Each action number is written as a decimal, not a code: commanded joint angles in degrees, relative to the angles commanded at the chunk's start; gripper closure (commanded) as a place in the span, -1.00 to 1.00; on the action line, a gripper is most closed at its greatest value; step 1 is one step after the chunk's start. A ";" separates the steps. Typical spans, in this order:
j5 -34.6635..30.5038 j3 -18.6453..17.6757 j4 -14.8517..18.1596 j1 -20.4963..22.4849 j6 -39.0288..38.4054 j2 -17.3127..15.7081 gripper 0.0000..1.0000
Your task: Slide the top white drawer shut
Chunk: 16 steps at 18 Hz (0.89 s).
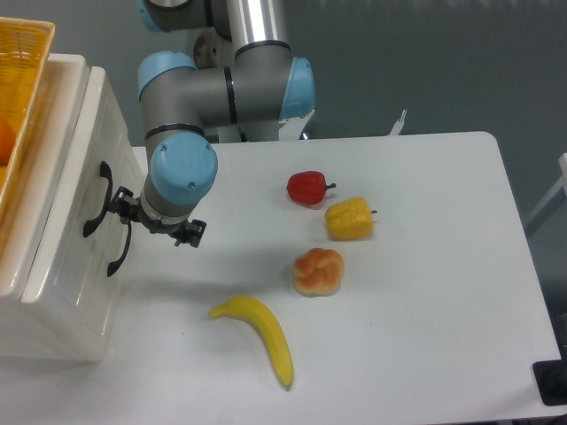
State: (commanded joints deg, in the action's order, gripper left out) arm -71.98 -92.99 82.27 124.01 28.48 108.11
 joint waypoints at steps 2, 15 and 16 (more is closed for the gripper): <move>0.00 0.00 0.00 0.00 0.00 -0.09 -1.00; -7.28 5.71 -0.53 5.80 3.76 -0.18 -1.00; -7.82 5.89 -0.53 6.93 6.82 -0.35 -1.00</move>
State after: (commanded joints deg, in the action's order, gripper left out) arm -79.80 -87.10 81.74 130.95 35.30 107.76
